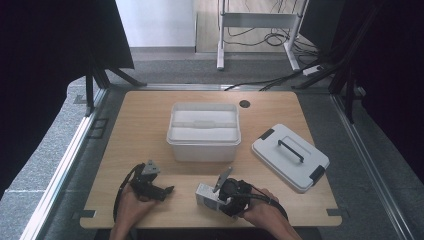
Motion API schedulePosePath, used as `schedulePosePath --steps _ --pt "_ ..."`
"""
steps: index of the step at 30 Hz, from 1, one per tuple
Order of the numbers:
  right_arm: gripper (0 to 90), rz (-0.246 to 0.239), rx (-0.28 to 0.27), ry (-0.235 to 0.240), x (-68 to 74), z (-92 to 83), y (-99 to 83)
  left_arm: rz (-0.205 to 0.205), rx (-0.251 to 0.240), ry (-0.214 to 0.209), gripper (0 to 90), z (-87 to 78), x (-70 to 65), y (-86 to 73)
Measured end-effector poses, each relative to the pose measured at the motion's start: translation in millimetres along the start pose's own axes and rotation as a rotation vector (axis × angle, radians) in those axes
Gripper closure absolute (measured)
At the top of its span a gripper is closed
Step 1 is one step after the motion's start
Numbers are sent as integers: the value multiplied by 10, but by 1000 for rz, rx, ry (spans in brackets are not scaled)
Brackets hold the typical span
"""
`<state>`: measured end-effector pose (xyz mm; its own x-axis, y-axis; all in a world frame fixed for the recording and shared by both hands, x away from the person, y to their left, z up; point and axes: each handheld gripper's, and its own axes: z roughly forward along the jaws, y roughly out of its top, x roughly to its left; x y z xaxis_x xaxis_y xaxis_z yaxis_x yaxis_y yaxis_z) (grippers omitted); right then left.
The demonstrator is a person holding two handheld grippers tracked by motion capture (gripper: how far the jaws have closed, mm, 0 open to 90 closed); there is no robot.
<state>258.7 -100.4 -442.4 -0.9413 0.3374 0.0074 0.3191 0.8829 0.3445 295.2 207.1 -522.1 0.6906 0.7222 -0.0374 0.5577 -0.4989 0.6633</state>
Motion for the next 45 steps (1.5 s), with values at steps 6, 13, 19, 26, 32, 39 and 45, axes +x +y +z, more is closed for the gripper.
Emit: schedulePosePath --steps 6,13,19,26,32,39,45 --pt "430 0 -31 10 8 -73 16 0 0 0 0 0 0 0" --pt "401 3 -54 56 -10 -269 48 0 -1 0 0 0 -1 -1" --pt "403 6 -67 51 -44 -421 78 0 -1 0 0 0 -1 -1" --pt "406 19 -111 59 -132 -605 99 -2 0 1 0 0 -3 -1" --pt "405 84 -162 57 -328 -655 -6 -2 0 1 0 -1 -3 -1" --pt "371 138 -189 10 -550 -474 -176 1 1 -6 0 -3 3 -1" --pt "324 169 -218 -33 -680 -285 -267 0 12 -27 2 -16 36 19"
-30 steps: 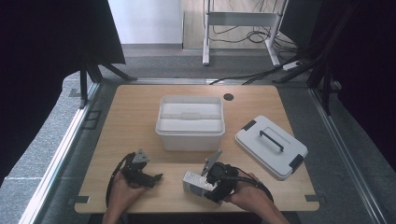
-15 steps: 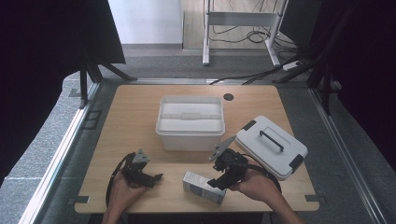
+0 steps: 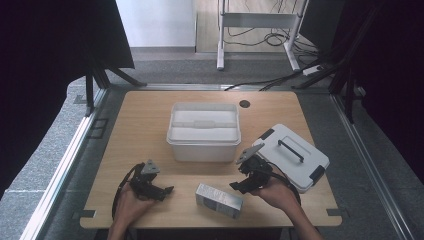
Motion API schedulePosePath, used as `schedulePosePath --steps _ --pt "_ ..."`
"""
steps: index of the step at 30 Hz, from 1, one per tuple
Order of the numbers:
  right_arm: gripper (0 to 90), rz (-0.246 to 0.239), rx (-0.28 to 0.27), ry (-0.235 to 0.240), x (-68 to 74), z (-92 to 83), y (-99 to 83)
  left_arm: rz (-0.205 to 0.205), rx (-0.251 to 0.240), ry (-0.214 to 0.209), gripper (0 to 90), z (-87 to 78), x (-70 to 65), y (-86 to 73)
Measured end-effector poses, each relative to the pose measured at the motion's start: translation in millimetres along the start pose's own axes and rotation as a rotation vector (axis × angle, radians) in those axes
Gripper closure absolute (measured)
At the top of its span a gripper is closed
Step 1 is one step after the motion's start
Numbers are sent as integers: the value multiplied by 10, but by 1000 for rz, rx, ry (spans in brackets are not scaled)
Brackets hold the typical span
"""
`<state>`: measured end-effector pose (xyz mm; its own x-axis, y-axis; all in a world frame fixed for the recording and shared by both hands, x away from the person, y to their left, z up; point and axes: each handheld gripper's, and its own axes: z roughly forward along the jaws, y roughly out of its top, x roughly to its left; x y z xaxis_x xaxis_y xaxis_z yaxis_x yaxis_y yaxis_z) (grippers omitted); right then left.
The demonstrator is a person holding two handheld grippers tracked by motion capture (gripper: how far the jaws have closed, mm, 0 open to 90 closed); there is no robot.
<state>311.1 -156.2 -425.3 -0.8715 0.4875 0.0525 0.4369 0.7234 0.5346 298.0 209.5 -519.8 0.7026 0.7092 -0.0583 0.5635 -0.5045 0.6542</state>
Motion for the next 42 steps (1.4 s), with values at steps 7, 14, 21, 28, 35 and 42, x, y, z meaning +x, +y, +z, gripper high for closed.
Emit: schedulePosePath --steps 7,14,21,28,35,42 --pt "218 31 -52 -54 -199 169 -98 3 -16 -46 3 -47 103 132" --pt "104 77 -167 -105 -363 264 -85 30 -70 -110 0 -130 257 460" --pt "0 99 -245 -121 -522 385 10 95 -49 -122 0 -91 347 800" --pt "16 110 -292 -123 -648 468 154 128 -52 -128 0 3 375 1042" --pt "36 107 -291 -121 -654 435 192 148 -66 -121 0 3 324 1030" --pt "29 95 -277 -91 -583 374 126 159 -58 -138 0 -65 211 962"
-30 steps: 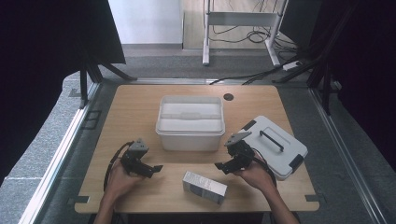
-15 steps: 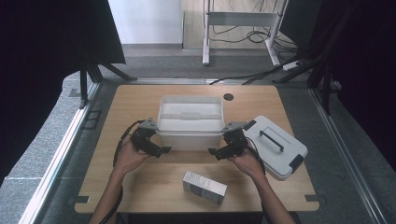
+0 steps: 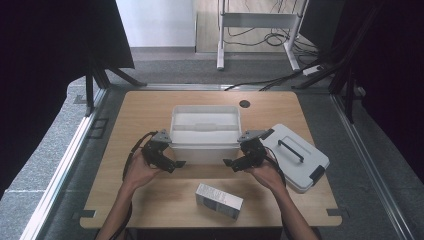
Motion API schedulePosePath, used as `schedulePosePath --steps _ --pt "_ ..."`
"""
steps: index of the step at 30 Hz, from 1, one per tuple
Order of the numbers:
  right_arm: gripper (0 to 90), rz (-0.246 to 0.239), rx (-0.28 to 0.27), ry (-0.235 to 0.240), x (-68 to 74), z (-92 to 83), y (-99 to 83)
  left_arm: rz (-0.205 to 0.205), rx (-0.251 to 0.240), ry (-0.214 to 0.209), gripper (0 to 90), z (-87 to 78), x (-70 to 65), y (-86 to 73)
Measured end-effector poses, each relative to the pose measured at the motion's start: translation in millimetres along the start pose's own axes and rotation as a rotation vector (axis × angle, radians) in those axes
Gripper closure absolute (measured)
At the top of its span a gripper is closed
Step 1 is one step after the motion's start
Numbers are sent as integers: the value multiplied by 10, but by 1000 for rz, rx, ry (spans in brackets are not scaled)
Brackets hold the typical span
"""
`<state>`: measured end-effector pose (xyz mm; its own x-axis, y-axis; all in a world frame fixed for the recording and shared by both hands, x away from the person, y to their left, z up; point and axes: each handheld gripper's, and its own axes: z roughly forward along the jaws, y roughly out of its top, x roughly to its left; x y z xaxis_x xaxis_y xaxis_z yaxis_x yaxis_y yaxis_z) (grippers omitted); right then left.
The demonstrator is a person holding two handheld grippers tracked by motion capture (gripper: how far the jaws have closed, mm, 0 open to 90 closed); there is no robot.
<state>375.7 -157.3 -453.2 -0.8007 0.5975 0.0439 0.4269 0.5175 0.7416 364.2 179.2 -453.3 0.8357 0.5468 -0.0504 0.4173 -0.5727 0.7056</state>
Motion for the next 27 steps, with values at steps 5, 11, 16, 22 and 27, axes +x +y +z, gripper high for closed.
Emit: schedulePosePath --steps 5,11,16,22,27 --pt "23 -10 1 23 106 -76 -70 14 10 -5 0 -69 -123 -64" --pt "23 -30 7 47 253 -171 -152 16 8 -21 0 -156 -257 -154" --pt "17 -37 20 62 360 -225 -188 6 8 -30 0 -217 -342 -210" --pt "16 -35 34 54 407 -251 -191 24 23 -42 0 -243 -387 -229" --pt "49 -42 33 32 368 -329 -226 54 65 -31 0 -283 -325 -244"
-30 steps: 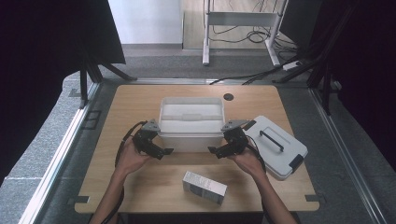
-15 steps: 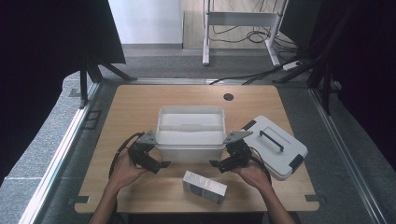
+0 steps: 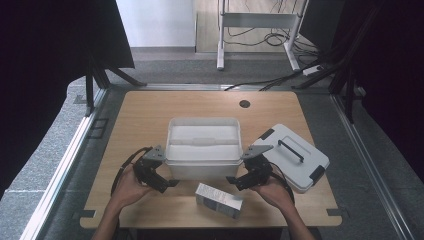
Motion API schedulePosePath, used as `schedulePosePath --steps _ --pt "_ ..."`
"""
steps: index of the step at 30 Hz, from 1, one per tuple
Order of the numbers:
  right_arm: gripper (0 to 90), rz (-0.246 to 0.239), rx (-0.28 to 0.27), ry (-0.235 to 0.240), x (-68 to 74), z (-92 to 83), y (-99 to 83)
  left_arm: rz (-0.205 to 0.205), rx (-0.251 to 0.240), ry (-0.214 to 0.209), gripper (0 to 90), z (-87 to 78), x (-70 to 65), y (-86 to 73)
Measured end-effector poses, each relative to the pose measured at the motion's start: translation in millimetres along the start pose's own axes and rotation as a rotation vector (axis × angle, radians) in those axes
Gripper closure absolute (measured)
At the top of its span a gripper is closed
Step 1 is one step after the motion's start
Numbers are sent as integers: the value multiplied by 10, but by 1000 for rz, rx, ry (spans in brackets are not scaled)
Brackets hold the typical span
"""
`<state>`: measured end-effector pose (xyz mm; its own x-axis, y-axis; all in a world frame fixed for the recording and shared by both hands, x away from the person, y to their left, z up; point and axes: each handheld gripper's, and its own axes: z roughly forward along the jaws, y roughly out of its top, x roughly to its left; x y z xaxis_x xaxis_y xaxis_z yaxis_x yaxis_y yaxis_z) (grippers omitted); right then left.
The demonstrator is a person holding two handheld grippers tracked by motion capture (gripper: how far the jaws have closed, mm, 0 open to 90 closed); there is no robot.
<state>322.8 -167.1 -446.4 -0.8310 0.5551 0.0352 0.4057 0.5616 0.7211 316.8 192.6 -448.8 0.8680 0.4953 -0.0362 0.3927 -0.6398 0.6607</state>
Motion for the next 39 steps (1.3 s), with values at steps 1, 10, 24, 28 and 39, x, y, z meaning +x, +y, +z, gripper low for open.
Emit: schedulePosePath --steps 1,10,24,28,39 --pt "44 -1 2 -16 -21 -19 -27 5 9 0 0 -15 31 -14" --pt "0 88 24 -92 -134 -60 -379 34 62 -15 0 -208 308 -54" --pt "41 116 73 -152 -165 75 -799 156 99 -5 105 -616 601 435" --pt "0 119 46 -154 -178 118 -867 192 115 -10 139 -625 632 639" --pt "0 118 38 -163 -175 125 -880 295 175 -24 242 -434 599 1167"
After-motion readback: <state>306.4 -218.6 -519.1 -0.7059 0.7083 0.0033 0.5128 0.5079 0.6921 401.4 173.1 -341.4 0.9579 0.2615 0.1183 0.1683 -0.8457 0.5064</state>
